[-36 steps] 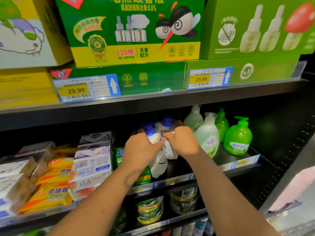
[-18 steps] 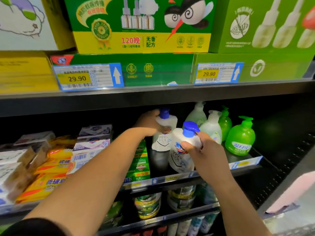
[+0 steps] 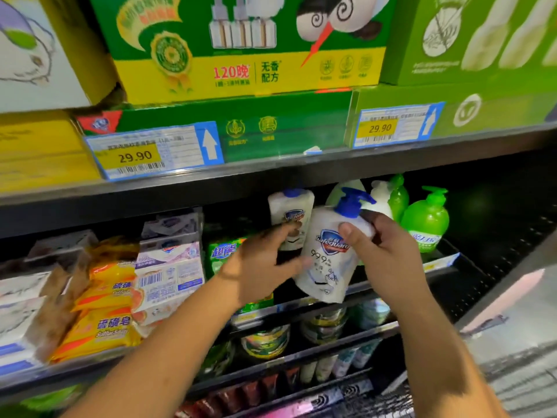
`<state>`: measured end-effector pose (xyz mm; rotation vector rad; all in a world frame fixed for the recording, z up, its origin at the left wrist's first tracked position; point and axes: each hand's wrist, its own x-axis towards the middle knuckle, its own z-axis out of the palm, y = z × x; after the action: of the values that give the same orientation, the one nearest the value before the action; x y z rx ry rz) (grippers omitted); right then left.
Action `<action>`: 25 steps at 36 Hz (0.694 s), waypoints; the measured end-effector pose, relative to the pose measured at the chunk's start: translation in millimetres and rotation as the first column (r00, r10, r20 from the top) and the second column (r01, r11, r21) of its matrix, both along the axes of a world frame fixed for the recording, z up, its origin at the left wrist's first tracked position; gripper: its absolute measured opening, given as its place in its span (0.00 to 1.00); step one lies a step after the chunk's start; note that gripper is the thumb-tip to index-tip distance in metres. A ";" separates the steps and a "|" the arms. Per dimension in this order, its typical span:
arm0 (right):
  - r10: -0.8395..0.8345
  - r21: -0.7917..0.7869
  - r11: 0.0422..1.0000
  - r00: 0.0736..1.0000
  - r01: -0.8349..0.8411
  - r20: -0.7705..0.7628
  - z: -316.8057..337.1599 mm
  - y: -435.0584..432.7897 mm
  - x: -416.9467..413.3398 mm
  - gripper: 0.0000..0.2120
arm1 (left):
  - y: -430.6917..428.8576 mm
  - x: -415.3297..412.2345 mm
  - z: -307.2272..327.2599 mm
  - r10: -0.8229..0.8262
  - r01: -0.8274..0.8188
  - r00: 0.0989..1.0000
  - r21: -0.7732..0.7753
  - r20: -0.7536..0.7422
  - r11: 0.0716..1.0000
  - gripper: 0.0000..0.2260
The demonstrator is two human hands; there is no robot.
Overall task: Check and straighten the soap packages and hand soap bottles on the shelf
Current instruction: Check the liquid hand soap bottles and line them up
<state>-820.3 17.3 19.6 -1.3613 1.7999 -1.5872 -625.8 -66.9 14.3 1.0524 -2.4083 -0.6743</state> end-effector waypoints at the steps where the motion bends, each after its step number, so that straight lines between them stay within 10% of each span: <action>1: 0.039 -0.003 0.999 0.996 -0.039 0.082 1.2 2.1 1.9 0.11 | 5.5 -0.7 0.2 -0.013 0.018 0.999 0.115 -0.045 0.993 0.26; 6: 0.144 -0.032 0.989 0.910 -0.143 0.388 6.3 17.5 12.0 0.14 | 30.0 -8.8 -0.4 0.048 0.138 0.951 0.560 -0.304 0.817 0.20; 25: 0.131 0.125 0.947 0.713 -0.295 0.688 -9.5 89.3 14.8 0.14 | 72.0 -4.5 -14.8 0.335 0.265 0.790 0.779 -0.513 0.568 0.34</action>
<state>-805.4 106.6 10.1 -0.7032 1.2620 -1.4318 -630.3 5.1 -0.5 0.9392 -1.4054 -1.9287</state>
